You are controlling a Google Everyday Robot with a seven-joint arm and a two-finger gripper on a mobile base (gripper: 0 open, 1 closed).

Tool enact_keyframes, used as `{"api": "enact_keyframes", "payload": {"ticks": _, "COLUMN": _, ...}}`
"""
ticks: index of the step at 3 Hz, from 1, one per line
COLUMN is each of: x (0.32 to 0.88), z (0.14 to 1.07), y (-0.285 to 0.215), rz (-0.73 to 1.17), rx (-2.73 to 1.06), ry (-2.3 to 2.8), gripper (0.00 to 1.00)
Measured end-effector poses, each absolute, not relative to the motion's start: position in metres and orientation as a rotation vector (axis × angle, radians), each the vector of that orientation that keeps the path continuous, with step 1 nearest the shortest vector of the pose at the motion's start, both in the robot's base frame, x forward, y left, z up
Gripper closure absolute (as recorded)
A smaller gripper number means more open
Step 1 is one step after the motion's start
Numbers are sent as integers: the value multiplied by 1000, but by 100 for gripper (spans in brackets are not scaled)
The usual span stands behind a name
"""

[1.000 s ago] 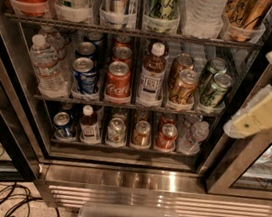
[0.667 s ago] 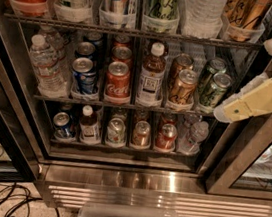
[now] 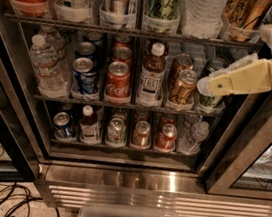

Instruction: Pick water bottle from top shelf of fridge

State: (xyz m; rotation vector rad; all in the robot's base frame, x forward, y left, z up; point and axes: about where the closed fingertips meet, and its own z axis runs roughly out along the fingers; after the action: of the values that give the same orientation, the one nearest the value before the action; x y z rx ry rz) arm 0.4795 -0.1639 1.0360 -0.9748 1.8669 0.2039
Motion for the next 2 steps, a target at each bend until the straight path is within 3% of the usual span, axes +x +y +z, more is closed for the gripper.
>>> {"api": "enact_keyframes", "payload": {"ticks": 2, "x": 494, "z": 1055, "y": -155, "rz": 208, "rx": -730, "ry": 1833, "gripper": 0}}
